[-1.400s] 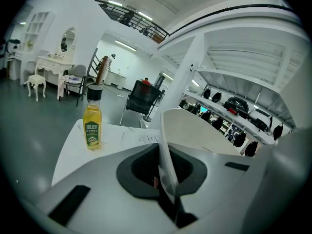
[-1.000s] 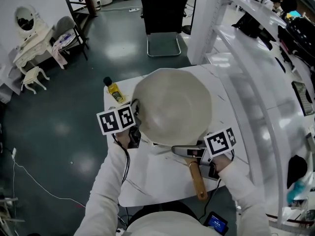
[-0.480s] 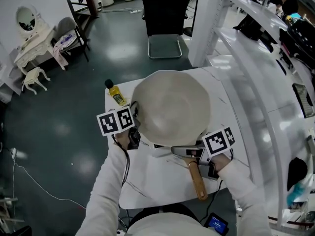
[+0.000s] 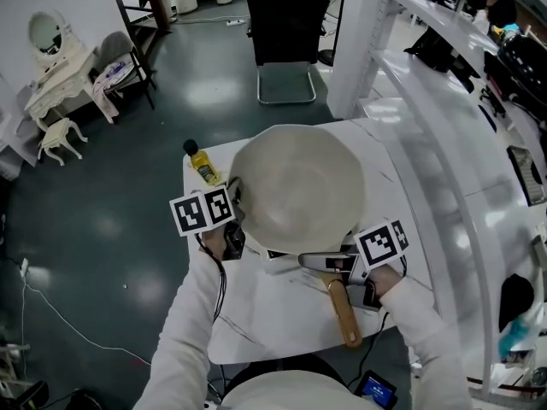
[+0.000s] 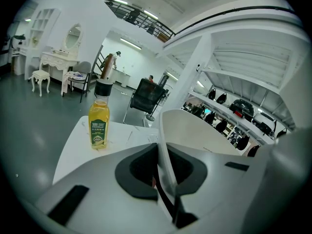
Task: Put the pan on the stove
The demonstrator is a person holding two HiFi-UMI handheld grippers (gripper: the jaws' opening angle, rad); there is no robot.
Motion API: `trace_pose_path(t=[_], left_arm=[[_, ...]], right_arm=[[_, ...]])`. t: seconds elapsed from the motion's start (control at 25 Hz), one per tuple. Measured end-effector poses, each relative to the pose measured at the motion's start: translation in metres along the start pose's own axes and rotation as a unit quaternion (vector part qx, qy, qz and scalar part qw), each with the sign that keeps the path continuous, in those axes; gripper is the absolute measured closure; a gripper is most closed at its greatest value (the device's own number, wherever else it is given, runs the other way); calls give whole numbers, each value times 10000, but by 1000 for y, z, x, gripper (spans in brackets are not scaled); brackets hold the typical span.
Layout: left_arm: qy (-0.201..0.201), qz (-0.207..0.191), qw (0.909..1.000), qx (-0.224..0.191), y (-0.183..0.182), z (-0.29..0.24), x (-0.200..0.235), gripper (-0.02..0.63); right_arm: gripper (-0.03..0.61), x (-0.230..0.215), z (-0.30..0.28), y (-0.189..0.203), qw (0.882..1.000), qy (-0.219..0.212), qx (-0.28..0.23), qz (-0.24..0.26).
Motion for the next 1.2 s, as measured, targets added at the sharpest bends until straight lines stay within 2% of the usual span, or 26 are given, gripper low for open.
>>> trace_pose_path(t=[0.28,0.44,0.48,0.56,0.68,0.84,1.2], left_arm=[[36,-40,9999,-123,-4,0,-1,591],[29,-14,9999,-167,-5,-1,-3,591],[28,-16,9998,-172,-5,0,-4,591],[11,-34,9998,-174,-5,0,-3,591],[-18,-80,9998,-188,-5,1,-2,589],[-38,-116,9997,-210,-5,3,-1,589],[-135,-154,9996,-197,-4,2,1,589]], right_arm=[[342,0,-1,-1,9998,-131,-171,-44],[344,14,-6,-5,9967,-750,-304,16],[345,15,-6,-4,9964,-785,-335,21],[347,9,-1,-2,9975,-605,-368,5],[348,8,-1,-1,9970,-643,-424,21],[348,0,2,2,9986,-324,-407,23],[345,6,3,-1,9978,-469,-467,-70]])
Point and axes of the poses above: the fingertips, and each gripper's own axes: z backward along the fingers, x to its left, y out of its underside, the point moved 2 cm from there along z, backward along the fingers, and after that the axes turned 11 degrees about -y, right-handed, at the moved point
